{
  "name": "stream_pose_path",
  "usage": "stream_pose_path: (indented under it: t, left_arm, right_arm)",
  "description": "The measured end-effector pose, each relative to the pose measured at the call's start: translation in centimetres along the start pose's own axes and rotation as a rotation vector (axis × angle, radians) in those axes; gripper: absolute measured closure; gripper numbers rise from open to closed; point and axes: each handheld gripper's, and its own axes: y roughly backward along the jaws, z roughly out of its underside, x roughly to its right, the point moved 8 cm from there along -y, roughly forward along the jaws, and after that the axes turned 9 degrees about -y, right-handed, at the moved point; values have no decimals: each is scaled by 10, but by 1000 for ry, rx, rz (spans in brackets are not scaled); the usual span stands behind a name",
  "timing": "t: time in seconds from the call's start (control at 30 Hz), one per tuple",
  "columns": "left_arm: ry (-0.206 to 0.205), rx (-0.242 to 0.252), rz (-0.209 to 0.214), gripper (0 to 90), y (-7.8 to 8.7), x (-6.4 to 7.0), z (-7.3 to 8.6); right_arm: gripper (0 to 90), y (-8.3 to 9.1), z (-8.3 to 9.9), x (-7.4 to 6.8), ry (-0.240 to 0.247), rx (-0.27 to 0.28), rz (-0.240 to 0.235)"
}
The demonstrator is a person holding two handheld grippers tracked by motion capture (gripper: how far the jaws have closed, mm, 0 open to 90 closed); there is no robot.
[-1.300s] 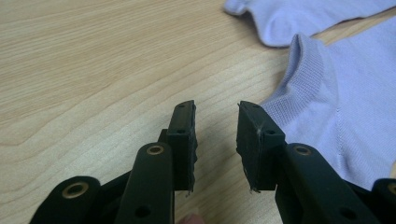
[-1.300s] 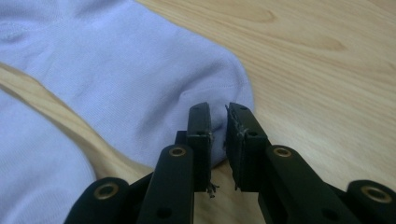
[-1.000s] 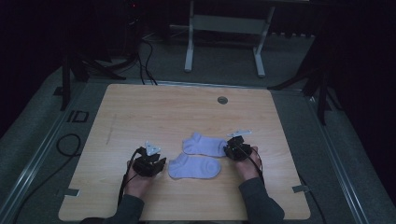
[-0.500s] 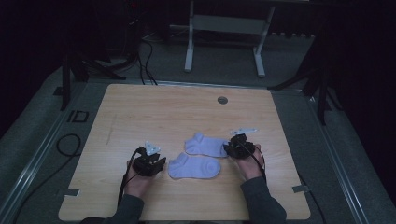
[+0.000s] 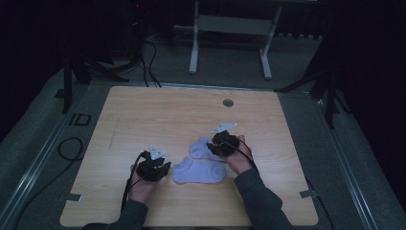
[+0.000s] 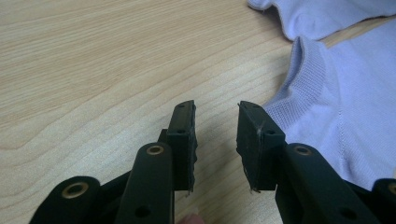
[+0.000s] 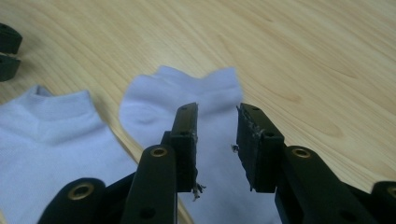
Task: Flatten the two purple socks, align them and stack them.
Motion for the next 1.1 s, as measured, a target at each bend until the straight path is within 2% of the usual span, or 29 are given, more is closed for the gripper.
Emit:
stream_pose_path:
  t: [0.1,0.17,0.5,0.6,0.67,0.77,0.87,0.93,0.97,1.1]
  left_arm:
    - [-3,-1,2,674,0,1,0]
    - [-10,-4,2,673,-1,1,0]
    - [-10,-5,4,671,0,2,0]
    - [-10,-4,5,671,-1,3,0]
    - [-9,-4,6,671,-1,4,0]
    - [-9,-3,7,671,0,4,0]
    - [-8,-3,6,671,0,4,0]
    - [-8,-3,6,671,0,4,0]
    - [-7,-4,7,671,-1,4,0]
    - [-4,-3,8,671,-1,4,0]
  right_arm:
    - [662,-7,-1,-5,16,-16,-24]
    - [632,-17,0,-11,57,-44,-43]
    - [561,-45,7,-10,26,-126,-45]
    - [565,-48,8,-8,2,-126,-63]
    - [571,-48,8,-8,7,-130,-64]
    - [630,-48,8,-7,7,-132,-61]
    - [729,-47,7,-3,-3,-129,-54]
    - [729,-47,7,-2,-10,-128,-49]
    - [836,-47,7,1,-23,-130,-38]
    - [859,-47,7,1,-10,-128,-15]
